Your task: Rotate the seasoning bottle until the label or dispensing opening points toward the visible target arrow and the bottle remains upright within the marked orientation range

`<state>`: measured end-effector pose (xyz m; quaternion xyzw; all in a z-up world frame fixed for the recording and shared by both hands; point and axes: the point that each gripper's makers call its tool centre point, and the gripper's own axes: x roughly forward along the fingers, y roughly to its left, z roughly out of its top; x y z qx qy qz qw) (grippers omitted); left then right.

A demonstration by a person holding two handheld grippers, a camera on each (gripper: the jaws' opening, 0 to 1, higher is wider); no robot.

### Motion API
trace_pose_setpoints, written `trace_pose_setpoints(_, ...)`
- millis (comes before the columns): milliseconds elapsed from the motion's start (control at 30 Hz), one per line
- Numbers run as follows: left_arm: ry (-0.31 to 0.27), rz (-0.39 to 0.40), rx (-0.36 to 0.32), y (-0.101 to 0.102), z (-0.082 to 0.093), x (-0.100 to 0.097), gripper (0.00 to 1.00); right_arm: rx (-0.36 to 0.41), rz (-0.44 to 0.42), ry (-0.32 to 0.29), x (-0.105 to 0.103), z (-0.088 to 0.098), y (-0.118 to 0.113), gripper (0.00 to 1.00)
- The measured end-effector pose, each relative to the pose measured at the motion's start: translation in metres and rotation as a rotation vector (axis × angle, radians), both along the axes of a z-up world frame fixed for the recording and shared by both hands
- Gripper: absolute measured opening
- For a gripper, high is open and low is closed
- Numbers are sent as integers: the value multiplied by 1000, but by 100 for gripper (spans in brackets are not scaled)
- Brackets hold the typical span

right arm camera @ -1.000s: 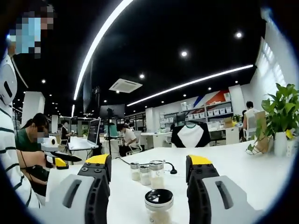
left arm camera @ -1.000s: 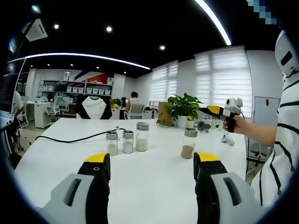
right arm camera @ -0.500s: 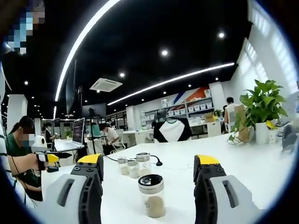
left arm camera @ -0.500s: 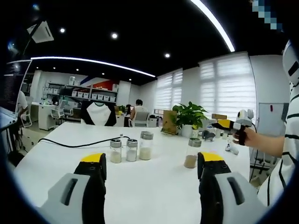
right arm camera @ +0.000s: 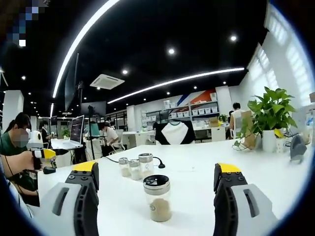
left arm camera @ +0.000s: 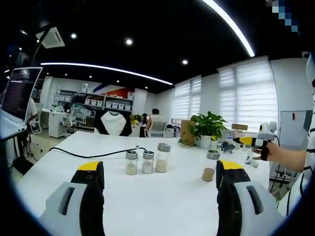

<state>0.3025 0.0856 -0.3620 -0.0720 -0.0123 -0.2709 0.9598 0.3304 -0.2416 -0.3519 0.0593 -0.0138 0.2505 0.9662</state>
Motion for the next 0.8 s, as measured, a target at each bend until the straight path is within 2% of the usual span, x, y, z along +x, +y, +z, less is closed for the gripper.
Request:
trace_pose_setpoints(133,2,9,11,3,0,0,100,-8,2,23,-1,-9,1,100)
trace_pose_setpoints(267,3,4,-69,6,8,0,100,-26,9,40,-3,-17,4,100)
trace_pose_setpoints(333,-11,8,-62,7,9,0,100,-29,9,40,-4,-19,4,100)
trace_pose_setpoints(467,-7,0,-25,7,6,2,100,5,11,44,-4,-17,3,100)
trace_pose_setpoints(633,-5,8,-21,9,5,3,100,38,-7,27,-4,-9,-1,100)
trace_pose_setpoints(800,11,6,-16,10,-2,2,98,28,-13,10,-1,-1,3,99)
